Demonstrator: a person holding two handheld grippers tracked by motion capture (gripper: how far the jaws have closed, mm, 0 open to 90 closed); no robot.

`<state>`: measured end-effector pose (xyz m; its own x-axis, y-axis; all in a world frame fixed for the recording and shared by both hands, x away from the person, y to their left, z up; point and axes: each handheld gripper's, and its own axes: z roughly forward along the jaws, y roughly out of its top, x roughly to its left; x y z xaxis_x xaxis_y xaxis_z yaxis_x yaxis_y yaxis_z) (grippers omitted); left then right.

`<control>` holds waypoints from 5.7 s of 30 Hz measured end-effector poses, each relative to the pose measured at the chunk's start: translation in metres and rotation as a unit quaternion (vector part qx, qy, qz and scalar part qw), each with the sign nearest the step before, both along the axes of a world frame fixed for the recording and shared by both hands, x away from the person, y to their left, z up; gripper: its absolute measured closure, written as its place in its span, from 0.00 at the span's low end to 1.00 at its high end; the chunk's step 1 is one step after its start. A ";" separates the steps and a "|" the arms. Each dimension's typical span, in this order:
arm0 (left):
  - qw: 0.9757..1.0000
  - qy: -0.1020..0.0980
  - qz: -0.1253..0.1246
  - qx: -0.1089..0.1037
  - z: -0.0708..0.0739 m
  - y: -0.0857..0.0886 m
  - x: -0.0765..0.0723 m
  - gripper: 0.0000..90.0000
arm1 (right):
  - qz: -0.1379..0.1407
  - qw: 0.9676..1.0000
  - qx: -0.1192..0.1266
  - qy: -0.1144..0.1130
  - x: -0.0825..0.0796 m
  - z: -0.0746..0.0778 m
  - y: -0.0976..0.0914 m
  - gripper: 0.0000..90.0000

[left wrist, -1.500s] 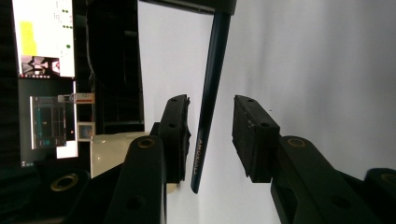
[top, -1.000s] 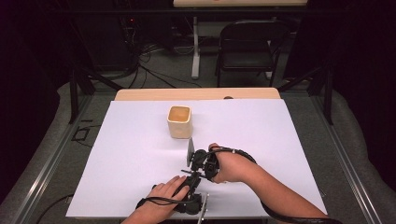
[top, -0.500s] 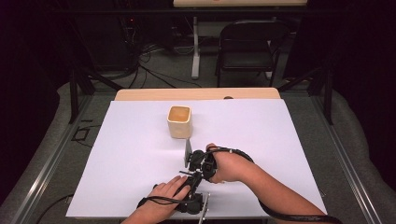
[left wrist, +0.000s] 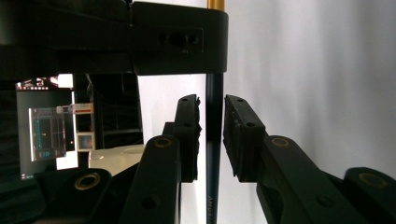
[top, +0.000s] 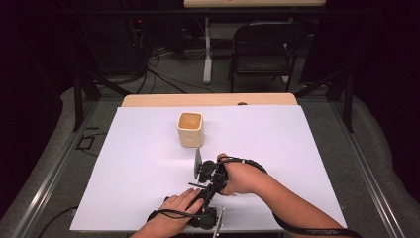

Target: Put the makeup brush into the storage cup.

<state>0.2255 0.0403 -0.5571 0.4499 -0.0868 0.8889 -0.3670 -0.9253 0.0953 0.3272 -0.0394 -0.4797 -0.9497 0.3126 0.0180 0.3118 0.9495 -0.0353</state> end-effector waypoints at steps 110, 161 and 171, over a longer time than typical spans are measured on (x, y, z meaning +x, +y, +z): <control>0.995 0.047 0.056 -0.063 0.012 0.039 0.015 0.92 | -0.034 0.994 0.089 -0.050 -0.003 0.016 -0.058 0.54; 0.930 0.207 0.116 -0.283 0.047 0.078 0.041 0.92 | -0.086 0.982 0.151 -0.071 -0.002 -0.001 -0.078 0.55; 0.888 0.268 0.124 -0.351 0.051 0.088 0.049 0.92 | -0.093 0.980 0.161 -0.073 -0.003 -0.006 -0.079 0.56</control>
<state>0.2749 0.1287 -0.5063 0.7533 0.5652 0.3363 0.1126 -0.6146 0.7807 0.3247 -0.1186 -0.4855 -0.8763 0.4817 0.0114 0.4604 0.8301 0.3146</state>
